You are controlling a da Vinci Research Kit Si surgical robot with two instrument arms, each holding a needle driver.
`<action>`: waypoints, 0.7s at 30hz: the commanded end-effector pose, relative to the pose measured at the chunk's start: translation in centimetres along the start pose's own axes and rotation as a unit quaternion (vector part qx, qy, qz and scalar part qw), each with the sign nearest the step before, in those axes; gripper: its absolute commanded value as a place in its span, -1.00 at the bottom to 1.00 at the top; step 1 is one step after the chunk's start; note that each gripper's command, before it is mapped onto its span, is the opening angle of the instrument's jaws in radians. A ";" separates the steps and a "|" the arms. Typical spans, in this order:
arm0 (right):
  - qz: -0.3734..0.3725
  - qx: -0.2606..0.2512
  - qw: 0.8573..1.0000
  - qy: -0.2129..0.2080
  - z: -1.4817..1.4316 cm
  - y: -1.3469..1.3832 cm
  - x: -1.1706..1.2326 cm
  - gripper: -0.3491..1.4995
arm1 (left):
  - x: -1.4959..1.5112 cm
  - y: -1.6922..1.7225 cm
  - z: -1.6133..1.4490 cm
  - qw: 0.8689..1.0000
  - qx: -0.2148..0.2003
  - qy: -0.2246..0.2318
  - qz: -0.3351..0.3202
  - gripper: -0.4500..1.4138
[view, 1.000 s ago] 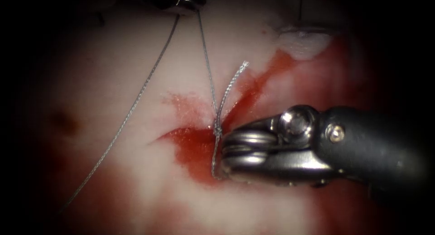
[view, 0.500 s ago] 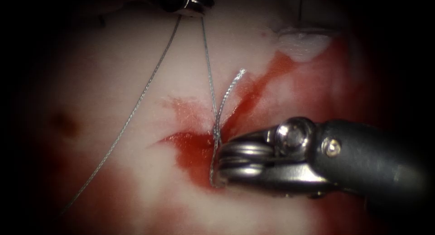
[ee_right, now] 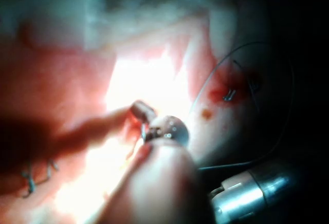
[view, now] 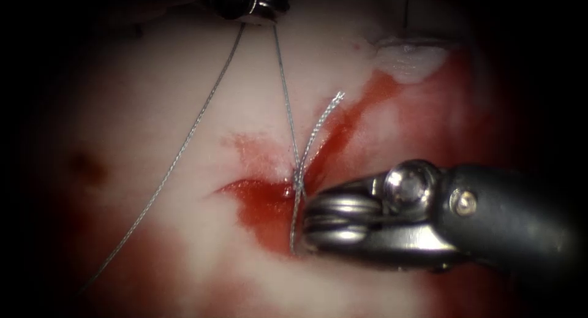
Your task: Wound Closure
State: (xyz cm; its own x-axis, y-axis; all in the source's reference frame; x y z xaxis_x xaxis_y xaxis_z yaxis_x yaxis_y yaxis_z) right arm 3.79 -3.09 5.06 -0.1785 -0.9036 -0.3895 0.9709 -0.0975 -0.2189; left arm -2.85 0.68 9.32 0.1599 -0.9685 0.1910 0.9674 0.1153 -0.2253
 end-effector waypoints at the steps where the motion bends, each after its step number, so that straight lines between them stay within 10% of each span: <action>1: -0.001 -0.002 1.000 -0.008 -0.11 0.12 -0.11 -1.00 | -0.12 -0.03 -0.02 1.000 0.015 -0.001 0.001 -1.00; 13: 0.177 -0.047 0.983 -0.010 -0.61 0.09 -0.50 -1.00 | 0.34 0.16 -0.49 0.990 0.117 0.056 0.058 -1.00; 15: 0.269 -0.053 0.962 -0.005 -0.63 0.10 -0.52 -0.69 | 0.35 0.17 -0.61 0.987 0.133 0.062 0.070 -1.00; 17: 0.395 -0.063 0.916 -0.020 -0.65 0.10 -0.54 0.34 | 0.36 0.16 -0.68 0.984 0.143 0.067 0.079 -0.66; 18: 0.444 -0.068 0.893 -0.025 -0.66 0.09 -0.54 0.53 | 0.40 0.15 -0.71 0.980 0.154 0.065 0.106 -0.62; 21: 0.527 -0.073 0.846 -0.013 -0.73 0.03 -0.52 0.16 | 0.53 0.15 -0.77 0.974 0.176 0.059 0.132 -0.55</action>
State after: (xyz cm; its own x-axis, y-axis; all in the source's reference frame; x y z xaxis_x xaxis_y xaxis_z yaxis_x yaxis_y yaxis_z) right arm 3.66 -2.41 4.67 0.7982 -0.4336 -0.4182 0.5316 0.8336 0.1503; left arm -2.71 -0.16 8.68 0.4155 -0.9082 0.0508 0.9024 0.4185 0.1023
